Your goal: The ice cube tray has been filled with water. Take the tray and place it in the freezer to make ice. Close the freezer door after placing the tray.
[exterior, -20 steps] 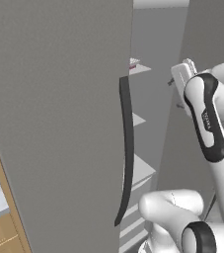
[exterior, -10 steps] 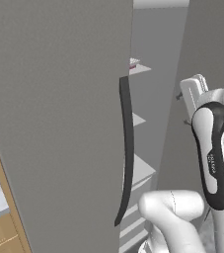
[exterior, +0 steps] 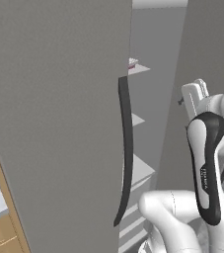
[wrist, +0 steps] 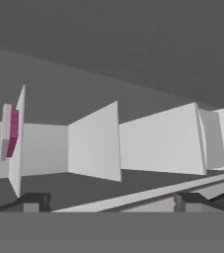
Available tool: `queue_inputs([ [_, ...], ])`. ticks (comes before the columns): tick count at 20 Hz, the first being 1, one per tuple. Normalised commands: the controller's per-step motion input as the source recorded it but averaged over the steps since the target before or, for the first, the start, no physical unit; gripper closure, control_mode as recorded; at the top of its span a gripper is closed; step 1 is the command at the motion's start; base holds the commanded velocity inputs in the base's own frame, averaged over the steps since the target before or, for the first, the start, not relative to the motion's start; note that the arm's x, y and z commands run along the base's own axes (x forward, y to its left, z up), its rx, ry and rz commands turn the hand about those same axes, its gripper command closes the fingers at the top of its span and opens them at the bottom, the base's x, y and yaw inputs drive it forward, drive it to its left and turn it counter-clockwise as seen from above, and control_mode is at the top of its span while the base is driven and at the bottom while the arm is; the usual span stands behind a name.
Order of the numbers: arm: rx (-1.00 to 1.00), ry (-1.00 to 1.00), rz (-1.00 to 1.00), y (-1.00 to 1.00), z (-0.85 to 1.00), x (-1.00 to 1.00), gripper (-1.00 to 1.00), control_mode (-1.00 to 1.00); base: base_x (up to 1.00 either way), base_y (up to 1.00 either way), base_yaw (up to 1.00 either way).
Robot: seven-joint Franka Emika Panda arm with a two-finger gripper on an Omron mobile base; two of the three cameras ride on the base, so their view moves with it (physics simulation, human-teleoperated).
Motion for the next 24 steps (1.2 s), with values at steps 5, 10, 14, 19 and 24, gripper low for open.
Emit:
queue_inputs([
  [5, 0.00, 0.00, 0.00, 0.00, 0.00, 0.00, -1.00, 1.00, -0.36, 0.00, 0.00],
  [10, 0.00, 0.00, 0.00, 0.00, 0.00, 0.00, -1.00, 1.00, -0.41, 0.00, 0.16],
  [14, 0.00, 0.00, 0.00, 0.00, 0.00, 0.00, -1.00, 1.00, -0.08, 0.00, 0.36],
  [19, 0.00, 0.00, 0.00, 0.00, 0.00, 0.00, -1.00, 1.00, 0.00, 0.00, 0.41],
  [24, 0.00, 0.00, 0.00, 0.00, 0.00, 0.00, -1.00, 1.00, -0.20, -0.08, 0.40],
])
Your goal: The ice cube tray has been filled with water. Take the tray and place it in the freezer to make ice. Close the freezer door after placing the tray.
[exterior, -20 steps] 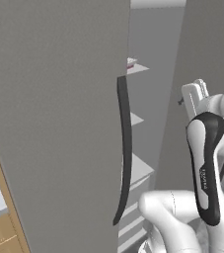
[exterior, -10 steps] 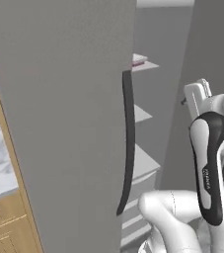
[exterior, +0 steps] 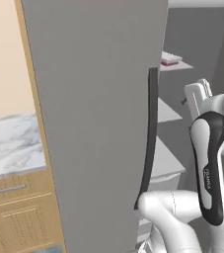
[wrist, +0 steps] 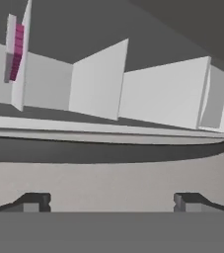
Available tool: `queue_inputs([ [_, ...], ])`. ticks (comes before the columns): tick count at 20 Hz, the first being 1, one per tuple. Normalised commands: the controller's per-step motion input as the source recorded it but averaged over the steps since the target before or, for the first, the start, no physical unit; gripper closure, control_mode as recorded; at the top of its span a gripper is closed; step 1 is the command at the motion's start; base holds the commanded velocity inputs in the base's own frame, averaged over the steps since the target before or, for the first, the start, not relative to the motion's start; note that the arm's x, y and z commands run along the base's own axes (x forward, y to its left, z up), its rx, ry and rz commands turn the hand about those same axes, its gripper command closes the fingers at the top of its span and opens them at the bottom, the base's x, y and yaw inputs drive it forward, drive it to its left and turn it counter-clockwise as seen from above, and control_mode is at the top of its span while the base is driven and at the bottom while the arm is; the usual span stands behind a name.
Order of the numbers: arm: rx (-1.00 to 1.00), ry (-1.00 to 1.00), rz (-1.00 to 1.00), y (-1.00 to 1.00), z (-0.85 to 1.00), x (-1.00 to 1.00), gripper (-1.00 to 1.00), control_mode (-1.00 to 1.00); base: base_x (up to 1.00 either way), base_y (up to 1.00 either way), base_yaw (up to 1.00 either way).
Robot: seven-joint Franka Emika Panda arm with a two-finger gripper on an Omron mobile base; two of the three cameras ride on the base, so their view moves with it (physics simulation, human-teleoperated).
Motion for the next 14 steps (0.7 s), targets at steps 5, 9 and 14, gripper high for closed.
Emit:
queue_inputs([
  [5, 0.00, 0.00, 0.00, 0.00, 0.00, 0.00, -1.00, 1.00, -0.39, -0.17, 0.33],
  [9, 0.00, 0.00, 0.00, 0.00, 0.00, 0.00, -1.00, 1.00, -0.49, -0.14, 0.25],
  [14, 0.00, 0.00, 0.00, 0.00, 0.00, 0.00, -1.00, 1.00, -0.61, -0.23, 0.17],
])
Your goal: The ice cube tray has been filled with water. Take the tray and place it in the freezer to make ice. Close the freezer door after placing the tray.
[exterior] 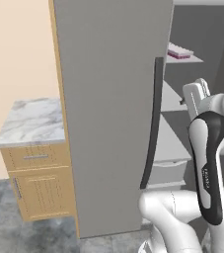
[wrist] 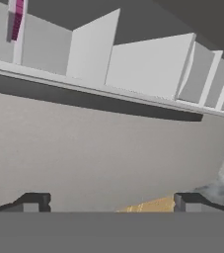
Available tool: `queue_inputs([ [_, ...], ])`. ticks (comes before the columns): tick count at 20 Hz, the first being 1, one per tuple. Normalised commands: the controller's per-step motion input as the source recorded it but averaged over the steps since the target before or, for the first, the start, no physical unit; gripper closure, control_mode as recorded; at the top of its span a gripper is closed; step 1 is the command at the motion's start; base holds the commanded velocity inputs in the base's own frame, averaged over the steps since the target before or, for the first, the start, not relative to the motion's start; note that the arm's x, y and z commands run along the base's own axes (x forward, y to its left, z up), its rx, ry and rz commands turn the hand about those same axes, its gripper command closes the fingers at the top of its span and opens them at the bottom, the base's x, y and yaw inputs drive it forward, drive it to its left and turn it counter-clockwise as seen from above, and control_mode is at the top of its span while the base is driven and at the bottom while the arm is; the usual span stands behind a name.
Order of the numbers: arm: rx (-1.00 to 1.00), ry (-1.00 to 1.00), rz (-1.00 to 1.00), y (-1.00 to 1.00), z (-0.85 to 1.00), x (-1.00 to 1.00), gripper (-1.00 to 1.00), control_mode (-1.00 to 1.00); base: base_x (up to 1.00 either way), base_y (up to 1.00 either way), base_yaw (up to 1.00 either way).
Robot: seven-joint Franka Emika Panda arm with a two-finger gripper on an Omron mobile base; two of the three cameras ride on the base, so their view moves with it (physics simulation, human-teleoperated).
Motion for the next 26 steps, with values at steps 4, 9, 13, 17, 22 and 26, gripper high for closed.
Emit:
queue_inputs([
  [4, 0.00, 0.00, 0.00, 0.00, 0.00, 0.00, -1.00, 1.00, -0.38, -0.41, 0.04],
  [9, 0.00, 0.00, 0.00, 0.00, 0.00, 0.00, -1.00, 1.00, -0.25, -0.34, 0.00],
  [13, 0.00, 0.00, 0.00, 0.00, 0.00, 0.00, -1.00, 1.00, -0.10, -0.41, 0.00],
  [17, 0.00, 0.00, 0.00, 0.00, 0.00, 0.00, -1.00, 1.00, -0.29, -0.34, 0.00],
  [22, 0.00, 0.00, 0.00, 0.00, 0.00, 0.00, -1.00, 1.00, -0.60, -0.22, 0.00],
  [26, 0.00, 0.00, 0.00, 0.00, 0.00, 0.00, -1.00, 1.00, -0.87, 0.00, 0.00],
])
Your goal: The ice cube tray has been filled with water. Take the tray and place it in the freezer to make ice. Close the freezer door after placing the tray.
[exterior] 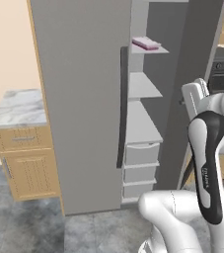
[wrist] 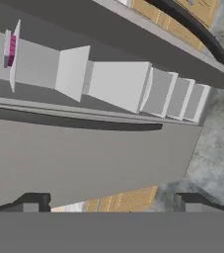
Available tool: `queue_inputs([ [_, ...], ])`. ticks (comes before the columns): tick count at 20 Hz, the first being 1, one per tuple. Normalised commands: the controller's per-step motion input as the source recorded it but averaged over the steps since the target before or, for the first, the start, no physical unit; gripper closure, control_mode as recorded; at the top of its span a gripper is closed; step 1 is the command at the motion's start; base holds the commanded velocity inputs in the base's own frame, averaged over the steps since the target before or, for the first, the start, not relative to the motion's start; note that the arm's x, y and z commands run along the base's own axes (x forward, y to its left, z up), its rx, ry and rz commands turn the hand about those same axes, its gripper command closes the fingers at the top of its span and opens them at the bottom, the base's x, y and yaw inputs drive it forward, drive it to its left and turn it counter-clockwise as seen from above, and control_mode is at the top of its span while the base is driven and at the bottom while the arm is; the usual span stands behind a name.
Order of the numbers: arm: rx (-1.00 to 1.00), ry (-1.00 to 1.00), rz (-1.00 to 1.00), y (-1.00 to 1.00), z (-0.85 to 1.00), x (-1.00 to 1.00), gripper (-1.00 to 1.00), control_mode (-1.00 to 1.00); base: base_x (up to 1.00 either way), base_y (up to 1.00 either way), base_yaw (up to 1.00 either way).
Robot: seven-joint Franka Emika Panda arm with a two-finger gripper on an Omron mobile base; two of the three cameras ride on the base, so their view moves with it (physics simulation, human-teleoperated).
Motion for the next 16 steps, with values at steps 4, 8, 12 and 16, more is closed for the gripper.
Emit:
queue_inputs([
  [4, 0.00, 0.00, 0.00, 0.00, 0.00, 0.00, -1.00, 1.00, -0.28, 0.00, 0.00],
  [8, 0.00, 0.00, 0.00, 0.00, 0.00, 0.08, -1.00, -1.00, 0.02, 0.00, 0.00],
  [12, 0.00, 0.00, 0.00, 0.00, -0.04, 0.36, -1.00, -1.00, 0.00, 0.00, 0.00],
  [16, 0.00, 0.00, 0.00, 0.00, -0.03, 0.34, -1.00, -1.00, 0.00, 0.00, 0.00],
])
